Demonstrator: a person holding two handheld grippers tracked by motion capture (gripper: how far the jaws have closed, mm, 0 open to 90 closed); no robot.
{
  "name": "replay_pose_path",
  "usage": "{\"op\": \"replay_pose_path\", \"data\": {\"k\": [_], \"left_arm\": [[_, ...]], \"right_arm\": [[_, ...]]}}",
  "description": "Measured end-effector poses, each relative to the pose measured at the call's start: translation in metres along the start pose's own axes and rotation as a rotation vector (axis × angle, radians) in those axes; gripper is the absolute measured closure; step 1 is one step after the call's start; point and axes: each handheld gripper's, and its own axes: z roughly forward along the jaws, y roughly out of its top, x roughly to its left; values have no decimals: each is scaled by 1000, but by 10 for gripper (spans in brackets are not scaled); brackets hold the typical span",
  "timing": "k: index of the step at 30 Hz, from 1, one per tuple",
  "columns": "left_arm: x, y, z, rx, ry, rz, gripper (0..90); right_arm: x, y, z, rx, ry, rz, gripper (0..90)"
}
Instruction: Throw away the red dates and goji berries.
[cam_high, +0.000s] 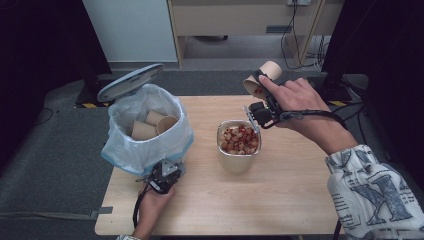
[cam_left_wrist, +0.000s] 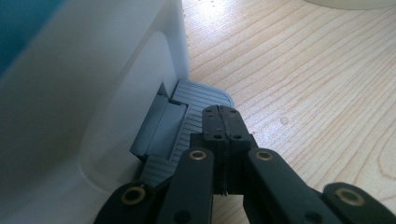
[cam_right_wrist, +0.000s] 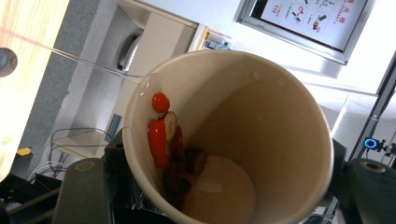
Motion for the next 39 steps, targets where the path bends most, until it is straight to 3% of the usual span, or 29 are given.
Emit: {"op": "replay_pose_path", "data": {"k": [7,12,17,21,23,30,31,33,34,39], "left_arm": [[0,0,0,0,1,1,898],[0,0,0,0,0,0,898],[0,0,0,0,0,-1,898],[0,0,0,0,0,-1,898],[0,0,0,0,0,0,898],[0,0,0,-1,0,-1,898],[0,0,0,0,0,-1,898],[0,0,0,0,0,0,898],[0,0,0,0,-1,-1,898],[0,0,0,-1,0,-1,898]], "right_arm": [[-7,-5,-2,10,-19,38,324],[9,9,2,-8,16,-117,332],[-2,3,-1,1,-10,-41,332],[6,6,0,0,2,-119,332],[9,6,0,8,6,-132,332],[2,5,-1,15,-22,-118,332],[4,8,0,11,-19,-140,332],[13,15,1,-2,7,-242,332],[16,17,1,1,15,-263,332],[9,14,2,14,-16,-235,332]]}}
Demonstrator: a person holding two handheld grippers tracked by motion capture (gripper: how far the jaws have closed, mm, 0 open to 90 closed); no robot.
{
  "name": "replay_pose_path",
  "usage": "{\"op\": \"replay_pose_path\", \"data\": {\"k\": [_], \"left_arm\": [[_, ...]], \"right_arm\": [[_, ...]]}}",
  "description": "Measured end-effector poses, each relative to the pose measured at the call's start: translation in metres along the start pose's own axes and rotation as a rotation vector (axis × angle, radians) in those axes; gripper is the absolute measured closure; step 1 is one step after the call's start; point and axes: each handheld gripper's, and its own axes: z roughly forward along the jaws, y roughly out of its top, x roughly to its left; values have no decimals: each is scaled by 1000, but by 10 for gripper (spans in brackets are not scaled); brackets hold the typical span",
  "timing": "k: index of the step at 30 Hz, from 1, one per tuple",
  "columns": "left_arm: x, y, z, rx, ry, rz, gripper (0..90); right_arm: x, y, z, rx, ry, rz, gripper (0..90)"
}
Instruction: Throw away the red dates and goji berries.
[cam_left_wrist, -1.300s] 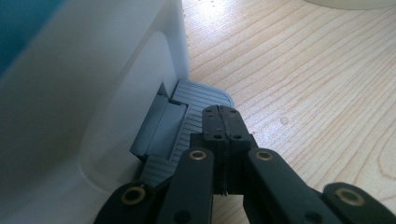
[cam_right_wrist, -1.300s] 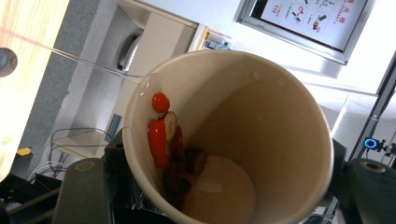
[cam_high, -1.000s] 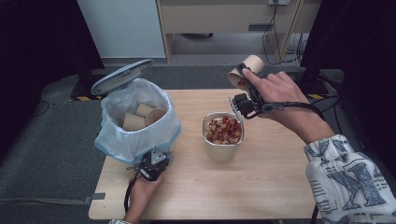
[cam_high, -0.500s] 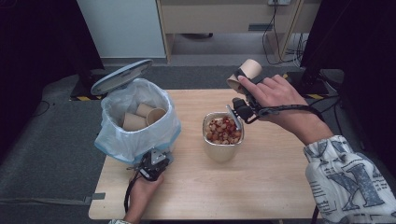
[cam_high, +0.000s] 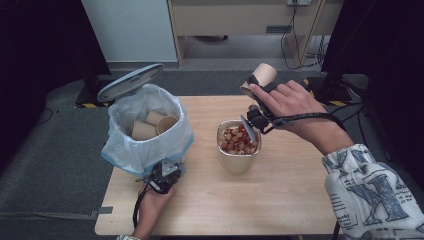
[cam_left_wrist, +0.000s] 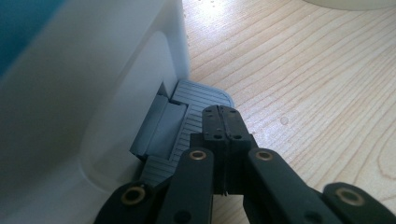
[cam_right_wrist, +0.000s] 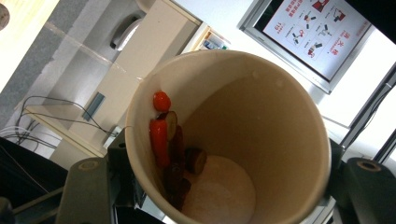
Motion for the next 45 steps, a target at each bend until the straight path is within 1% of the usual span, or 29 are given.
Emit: {"op": "replay_pose_path", "data": {"k": [1,3,5,6,10,11,16,17,18,21,24,28,30,33,35,36,37,38,39,40,41,42,43,44,45], "left_arm": [[0,0,0,0,0,0,898],[0,0,0,0,-1,0,898],[0,0,0,0,-1,0,898],[0,0,0,-1,-1,0,898],[0,0,0,-1,-1,0,898],[0,0,0,-1,-1,0,898],[0,0,0,-1,0,0,898],[0,0,0,-1,-1,0,898],[0,0,0,-1,-1,0,898],[0,0,0,-1,-1,0,898],[0,0,0,-1,0,0,898],[0,0,0,-1,0,0,898],[0,0,0,-1,0,0,898],[0,0,0,-1,0,1,898],[0,0,0,-1,1,0,898],[0,0,0,-1,1,0,898],[0,0,0,-1,-1,0,898],[0,0,0,-1,-1,-1,898],[0,0,0,-1,0,0,898],[0,0,0,-1,-1,0,898],[0,0,0,-1,-2,-2,898],[0,0,0,-1,-1,-1,898],[0,0,0,-1,-1,0,898],[0,0,0,-1,-2,0,898],[0,0,0,-1,-2,-1,898]], "right_arm": [[0,0,0,1,1,2,332],[1,2,0,-1,-3,-29,332],[2,4,1,1,-2,-27,332],[2,5,1,-2,-1,-40,332],[1,5,2,-2,-2,-10,332],[0,5,2,-5,-5,-17,332],[-2,2,1,-3,-9,5,332],[-3,2,0,-5,-10,1,332],[-3,1,0,-5,-10,9,332],[-7,-2,-2,-4,-16,14,332],[-12,-7,-4,0,-26,40,332],[-16,-12,-5,11,-33,39,332],[-18,-14,-6,16,-41,51,332],[-25,-19,-8,18,-56,95,332],[-31,-23,-9,22,-72,130,332],[-34,-25,-10,21,-76,163,332],[-35,-25,-9,22,-83,180,332],[-33,-22,-8,38,-95,154,332],[-29,-16,-7,29,-81,122,332],[-19,-4,-5,2,-38,31,333],[-10,5,-3,-9,-18,-44,334],[-5,9,-2,-16,3,-63,334],[-3,11,-1,-21,5,-64,333],[-6,7,0,-9,-6,-27,334],[-9,2,1,10,-25,35,333]]}}
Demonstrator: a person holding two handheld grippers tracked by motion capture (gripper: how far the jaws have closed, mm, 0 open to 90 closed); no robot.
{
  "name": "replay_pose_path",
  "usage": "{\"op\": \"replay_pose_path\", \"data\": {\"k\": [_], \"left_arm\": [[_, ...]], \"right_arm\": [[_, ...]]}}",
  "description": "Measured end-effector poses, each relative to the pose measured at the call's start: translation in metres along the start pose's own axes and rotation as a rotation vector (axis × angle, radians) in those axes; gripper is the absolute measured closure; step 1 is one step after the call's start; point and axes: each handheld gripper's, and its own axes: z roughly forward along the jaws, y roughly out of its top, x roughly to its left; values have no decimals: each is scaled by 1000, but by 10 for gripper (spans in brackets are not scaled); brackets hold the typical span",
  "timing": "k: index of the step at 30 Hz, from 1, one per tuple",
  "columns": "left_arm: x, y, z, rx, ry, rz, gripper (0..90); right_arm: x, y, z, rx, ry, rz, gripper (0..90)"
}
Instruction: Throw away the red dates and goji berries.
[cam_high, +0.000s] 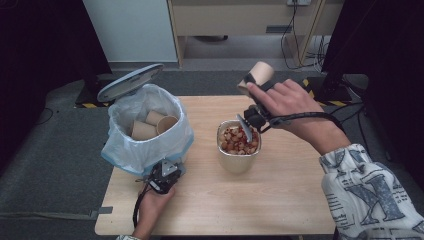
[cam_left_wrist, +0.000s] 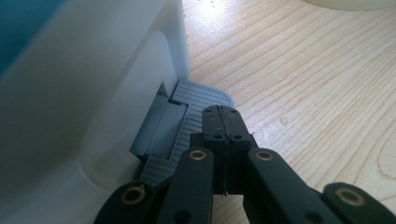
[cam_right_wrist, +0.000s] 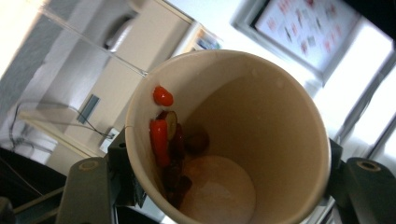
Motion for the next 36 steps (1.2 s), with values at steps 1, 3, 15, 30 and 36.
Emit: {"op": "replay_pose_path", "data": {"k": [1,3,15,30,36], "left_arm": [[0,0,0,0,1,1,898],[0,0,0,0,-1,-1,898],[0,0,0,-1,1,1,898],[0,0,0,0,1,0,898],[0,0,0,-1,1,1,898]], "right_arm": [[-2,-4,0,8,-7,24,333],[2,-1,-1,-5,3,-20,333],[14,2,2,-22,43,17,329],[19,-4,5,-59,80,202,326],[21,-7,6,-69,96,269,326]]}}
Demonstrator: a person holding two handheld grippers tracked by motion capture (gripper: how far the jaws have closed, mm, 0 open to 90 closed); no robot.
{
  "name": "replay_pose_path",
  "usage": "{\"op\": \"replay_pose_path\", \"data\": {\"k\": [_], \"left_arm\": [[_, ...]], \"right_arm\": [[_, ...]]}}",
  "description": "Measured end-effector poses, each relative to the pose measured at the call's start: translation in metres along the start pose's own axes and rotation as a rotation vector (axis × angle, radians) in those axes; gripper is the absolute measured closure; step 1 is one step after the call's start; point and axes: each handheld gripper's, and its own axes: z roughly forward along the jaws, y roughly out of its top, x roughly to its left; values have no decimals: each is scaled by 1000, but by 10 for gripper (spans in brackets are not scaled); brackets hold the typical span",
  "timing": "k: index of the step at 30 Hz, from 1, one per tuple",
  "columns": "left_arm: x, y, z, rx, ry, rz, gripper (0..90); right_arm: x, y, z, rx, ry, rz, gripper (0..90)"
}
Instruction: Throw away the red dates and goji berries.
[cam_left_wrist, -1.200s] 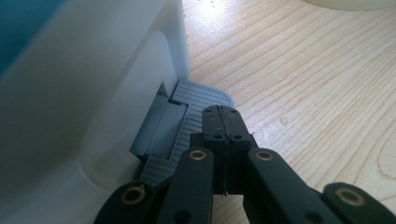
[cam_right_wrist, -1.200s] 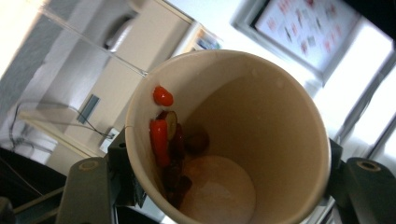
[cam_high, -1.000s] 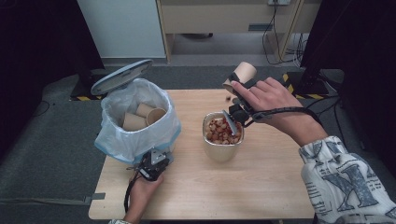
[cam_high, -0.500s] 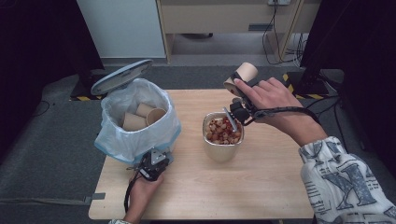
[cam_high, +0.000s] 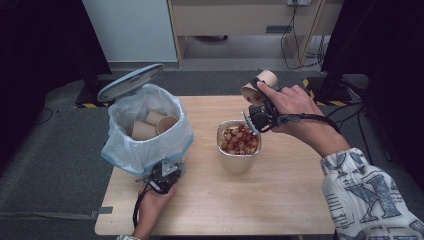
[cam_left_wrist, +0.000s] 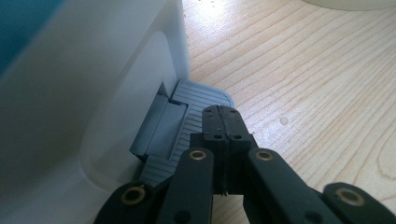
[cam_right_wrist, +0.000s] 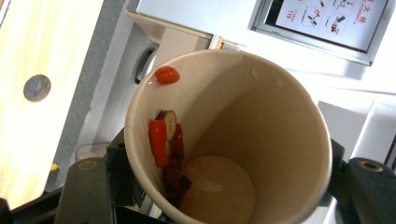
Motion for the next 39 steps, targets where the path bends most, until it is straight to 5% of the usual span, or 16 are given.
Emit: {"op": "replay_pose_path", "data": {"k": [11,29,39], "left_arm": [[0,0,0,1,-1,-1,898],[0,0,0,-2,-1,-1,898],[0,0,0,-2,-1,-1,898]], "right_arm": [[3,-4,2,-23,26,102,325],[7,-22,5,-77,86,378,323],[10,-31,6,-86,115,459,324]]}}
